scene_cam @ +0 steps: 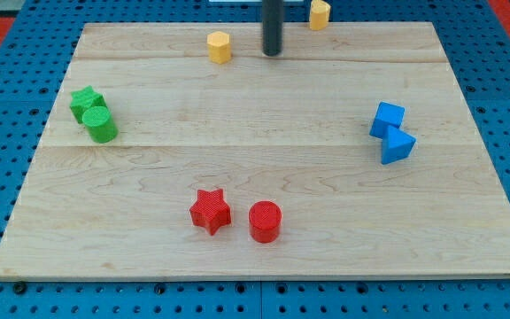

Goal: Place the hexagon diagonal to the green blocks

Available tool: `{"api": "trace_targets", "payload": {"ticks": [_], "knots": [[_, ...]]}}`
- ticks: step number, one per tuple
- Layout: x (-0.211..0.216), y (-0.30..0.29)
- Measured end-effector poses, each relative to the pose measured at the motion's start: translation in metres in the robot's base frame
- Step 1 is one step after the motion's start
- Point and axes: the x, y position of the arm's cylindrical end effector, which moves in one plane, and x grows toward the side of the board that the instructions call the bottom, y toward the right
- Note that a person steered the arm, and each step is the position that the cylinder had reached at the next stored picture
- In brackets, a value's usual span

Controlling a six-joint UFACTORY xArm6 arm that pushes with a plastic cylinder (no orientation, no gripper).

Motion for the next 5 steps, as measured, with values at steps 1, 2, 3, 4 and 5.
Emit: {"api": "trace_targets", "payload": {"ticks": [1,2,3,4,5], "knots": [[0.043,-0.071],[0.035,-0.114],[0.008,-0.114],[-0.017,-0.108],[-0.058,-0.066]]}}
